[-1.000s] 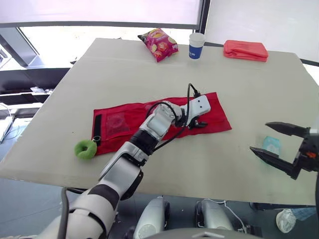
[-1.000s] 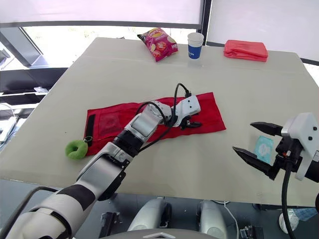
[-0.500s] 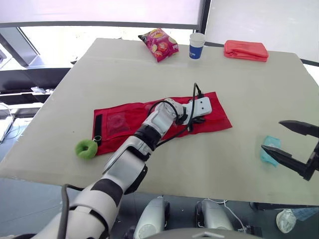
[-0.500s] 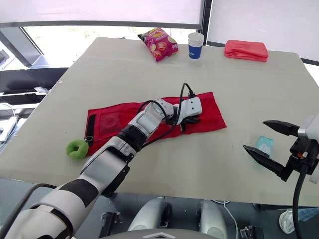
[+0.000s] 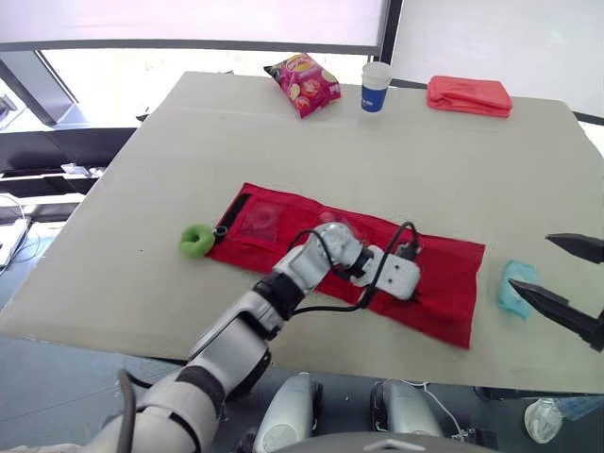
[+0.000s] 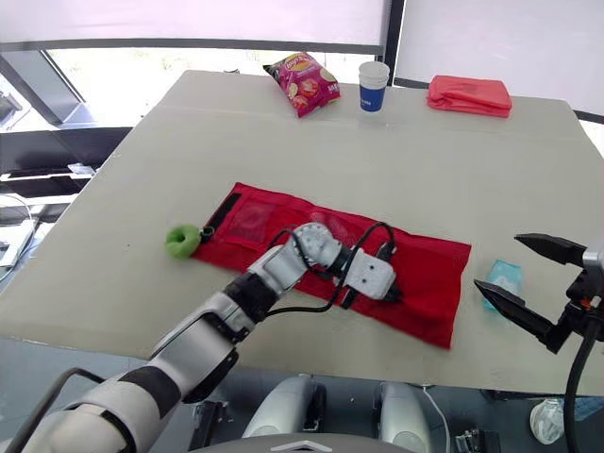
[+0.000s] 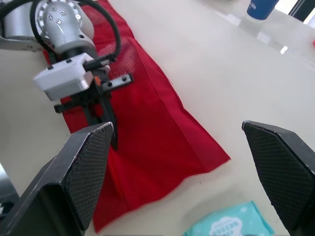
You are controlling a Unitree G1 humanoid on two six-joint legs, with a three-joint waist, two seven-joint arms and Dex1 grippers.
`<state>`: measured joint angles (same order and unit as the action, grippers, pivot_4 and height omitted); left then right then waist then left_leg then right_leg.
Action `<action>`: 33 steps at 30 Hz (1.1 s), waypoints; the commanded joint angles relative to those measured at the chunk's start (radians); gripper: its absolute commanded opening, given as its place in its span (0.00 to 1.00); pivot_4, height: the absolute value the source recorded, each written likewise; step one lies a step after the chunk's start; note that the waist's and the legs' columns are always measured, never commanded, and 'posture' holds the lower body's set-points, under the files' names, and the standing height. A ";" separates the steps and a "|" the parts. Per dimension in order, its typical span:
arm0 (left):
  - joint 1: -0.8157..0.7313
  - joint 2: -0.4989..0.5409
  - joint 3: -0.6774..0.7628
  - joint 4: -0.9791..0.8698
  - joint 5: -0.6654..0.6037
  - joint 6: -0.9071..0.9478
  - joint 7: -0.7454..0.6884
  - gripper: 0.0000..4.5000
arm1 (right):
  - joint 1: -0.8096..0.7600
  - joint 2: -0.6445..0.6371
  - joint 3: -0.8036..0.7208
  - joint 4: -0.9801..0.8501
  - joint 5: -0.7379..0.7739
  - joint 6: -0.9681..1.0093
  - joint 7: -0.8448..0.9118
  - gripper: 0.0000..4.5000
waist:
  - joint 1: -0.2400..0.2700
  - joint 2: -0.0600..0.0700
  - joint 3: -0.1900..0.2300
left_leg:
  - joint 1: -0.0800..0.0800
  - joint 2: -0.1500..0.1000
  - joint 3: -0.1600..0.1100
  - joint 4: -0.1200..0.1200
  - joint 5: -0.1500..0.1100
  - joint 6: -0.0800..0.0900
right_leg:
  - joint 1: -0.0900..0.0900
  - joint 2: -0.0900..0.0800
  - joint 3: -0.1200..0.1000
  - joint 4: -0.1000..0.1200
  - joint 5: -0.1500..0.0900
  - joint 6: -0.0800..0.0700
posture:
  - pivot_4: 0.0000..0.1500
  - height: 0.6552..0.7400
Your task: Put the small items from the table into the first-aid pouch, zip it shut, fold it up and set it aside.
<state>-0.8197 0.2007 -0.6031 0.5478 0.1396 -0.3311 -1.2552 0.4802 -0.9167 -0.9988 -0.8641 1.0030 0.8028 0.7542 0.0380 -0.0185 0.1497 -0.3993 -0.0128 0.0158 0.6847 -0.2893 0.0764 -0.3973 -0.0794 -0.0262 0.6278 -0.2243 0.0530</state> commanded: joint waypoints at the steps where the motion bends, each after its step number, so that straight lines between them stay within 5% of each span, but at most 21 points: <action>1: -0.037 -0.042 0.042 0.017 0.009 0.046 0.078 0.03 | 0.004 -0.002 -0.025 -0.007 0.008 -0.007 0.001 1.00 | 0.001 0.002 -0.001 | 0.001 0.000 0.000 0.001 0.000 0.000 | 0.001 0.000 0.000 0.000 0.000 0.000 | 1.00 1.00; 7: -0.108 -0.151 0.150 0.093 -0.080 0.300 0.117 0.03 | -0.025 -0.024 0.007 0.021 -0.002 -0.011 0.001 1.00 | 0.002 0.001 -0.001 | -0.001 -0.002 0.001 0.002 -0.002 0.003 | 0.001 0.006 -0.002 -0.001 0.001 0.002 | 1.00 1.00; 17: -0.190 -0.128 0.218 0.251 -0.083 0.312 0.120 0.03 | -0.022 -0.030 0.058 0.047 -0.061 0.054 -0.075 1.00 | 0.000 0.001 -0.001 | 0.000 0.000 0.001 0.002 -0.002 0.003 | 0.001 0.008 -0.002 0.000 0.001 0.003 | 1.00 1.00; 25: -0.226 -0.148 0.245 0.340 -0.070 0.304 0.203 0.03 | -0.095 0.029 0.143 0.045 0.027 0.304 -0.428 1.00 | 0.000 0.001 -0.001 | 0.000 0.000 0.001 0.002 -0.002 0.003 | 0.000 0.003 0.002 -0.001 0.001 0.002 | 1.00 1.00; 33: -0.255 -0.244 0.256 0.380 -0.065 0.313 0.261 0.03 | -0.291 0.220 0.335 0.077 0.029 0.497 -0.861 1.00 | 0.001 0.002 -0.001 | -0.002 -0.002 0.002 0.002 -0.001 0.003 | -0.001 0.000 0.002 -0.001 0.001 0.002 | 1.00 1.00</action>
<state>-1.0482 -0.0139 -0.3558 0.9404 0.0765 -0.0085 -1.0021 0.2031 -0.7006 -0.6778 -0.7783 1.0565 1.2771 -0.0358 0.0391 -0.0166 0.1485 -0.4018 -0.0144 0.0180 0.6864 -0.2907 0.0790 -0.3985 -0.0789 -0.0245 0.6270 -0.2235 0.0555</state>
